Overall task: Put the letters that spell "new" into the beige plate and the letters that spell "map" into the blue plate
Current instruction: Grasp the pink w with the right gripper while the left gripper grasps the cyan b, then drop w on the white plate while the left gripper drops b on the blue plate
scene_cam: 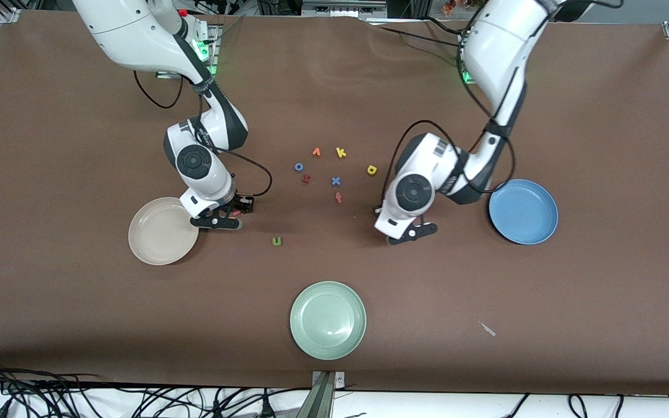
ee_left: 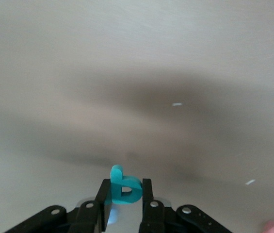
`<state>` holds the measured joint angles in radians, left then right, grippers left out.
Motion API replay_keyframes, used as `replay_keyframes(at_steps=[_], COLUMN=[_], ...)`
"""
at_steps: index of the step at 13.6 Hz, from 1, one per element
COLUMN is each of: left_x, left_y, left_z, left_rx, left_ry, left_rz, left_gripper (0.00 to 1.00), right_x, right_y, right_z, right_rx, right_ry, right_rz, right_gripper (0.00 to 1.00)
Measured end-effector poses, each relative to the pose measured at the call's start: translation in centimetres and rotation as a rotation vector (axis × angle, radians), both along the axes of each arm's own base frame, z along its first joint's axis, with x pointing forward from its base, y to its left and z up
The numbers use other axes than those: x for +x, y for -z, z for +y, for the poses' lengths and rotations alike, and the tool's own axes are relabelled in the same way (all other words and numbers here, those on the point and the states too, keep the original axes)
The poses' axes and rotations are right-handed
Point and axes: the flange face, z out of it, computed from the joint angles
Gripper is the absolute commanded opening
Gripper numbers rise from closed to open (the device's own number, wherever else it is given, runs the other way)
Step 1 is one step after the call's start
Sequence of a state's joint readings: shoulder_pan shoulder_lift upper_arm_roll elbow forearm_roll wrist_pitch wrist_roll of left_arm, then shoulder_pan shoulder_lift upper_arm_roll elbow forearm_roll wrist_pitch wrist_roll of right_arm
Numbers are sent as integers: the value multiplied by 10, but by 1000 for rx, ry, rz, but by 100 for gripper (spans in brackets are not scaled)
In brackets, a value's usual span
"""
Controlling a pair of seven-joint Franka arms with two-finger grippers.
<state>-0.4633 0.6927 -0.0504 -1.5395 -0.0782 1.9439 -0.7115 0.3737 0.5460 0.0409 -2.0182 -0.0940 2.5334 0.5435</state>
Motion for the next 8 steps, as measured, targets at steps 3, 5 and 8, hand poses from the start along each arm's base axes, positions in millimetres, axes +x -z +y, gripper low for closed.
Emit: replay_keyframes(at_steps=[3, 5, 8], left_x=[19, 25, 21], left_y=[-38, -49, -64], left_z=[72, 118, 192], left_rx=[-21, -40, -98], left_ry=[156, 227, 303], left_rz=[73, 86, 95], left_gripper=[6, 7, 7], right_x=[2, 2, 2], right_y=[-2, -3, -4], right_z=[-3, -2, -4], right_rx=[-5, -4, -7], right_ry=[0, -2, -2], right_rz=[-5, -7, -7], right_gripper=[30, 28, 28])
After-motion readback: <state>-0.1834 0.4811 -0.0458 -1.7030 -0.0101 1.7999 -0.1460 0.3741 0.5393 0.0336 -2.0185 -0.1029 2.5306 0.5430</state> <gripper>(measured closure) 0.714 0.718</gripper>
